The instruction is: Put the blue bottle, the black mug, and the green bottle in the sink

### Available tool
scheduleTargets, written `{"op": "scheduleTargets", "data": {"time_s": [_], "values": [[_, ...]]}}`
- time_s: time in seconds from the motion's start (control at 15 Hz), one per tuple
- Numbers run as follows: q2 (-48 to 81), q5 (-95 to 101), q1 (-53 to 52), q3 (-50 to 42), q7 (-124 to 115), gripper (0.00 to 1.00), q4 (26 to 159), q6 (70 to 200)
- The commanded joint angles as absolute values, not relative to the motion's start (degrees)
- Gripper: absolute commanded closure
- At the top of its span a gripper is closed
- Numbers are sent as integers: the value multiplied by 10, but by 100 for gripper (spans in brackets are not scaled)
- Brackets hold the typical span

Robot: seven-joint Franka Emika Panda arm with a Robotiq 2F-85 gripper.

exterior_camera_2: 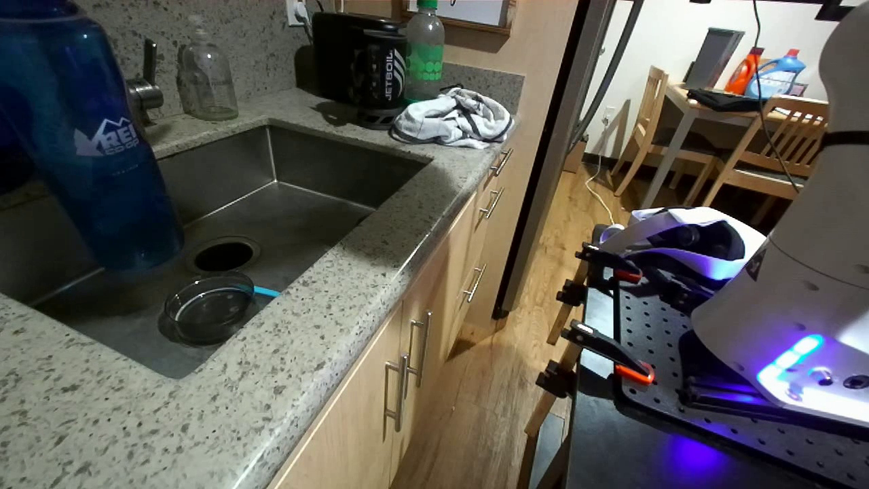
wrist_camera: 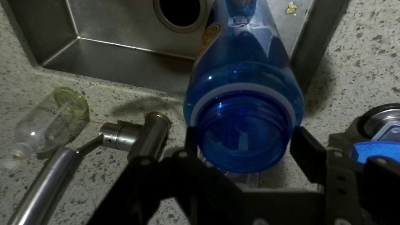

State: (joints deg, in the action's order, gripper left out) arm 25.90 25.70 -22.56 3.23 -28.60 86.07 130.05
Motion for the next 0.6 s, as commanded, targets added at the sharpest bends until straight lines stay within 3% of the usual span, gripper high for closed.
{"op": "scheduleTargets", "data": {"time_s": [0.0,0.2,0.27,0.53], "values": [[279,272,-245,22,-299,50,831,1304],[272,273,-256,23,-301,50,834,1322],[278,257,-248,27,-284,25,840,1309],[278,257,-254,27,-284,25,833,1313]]}}
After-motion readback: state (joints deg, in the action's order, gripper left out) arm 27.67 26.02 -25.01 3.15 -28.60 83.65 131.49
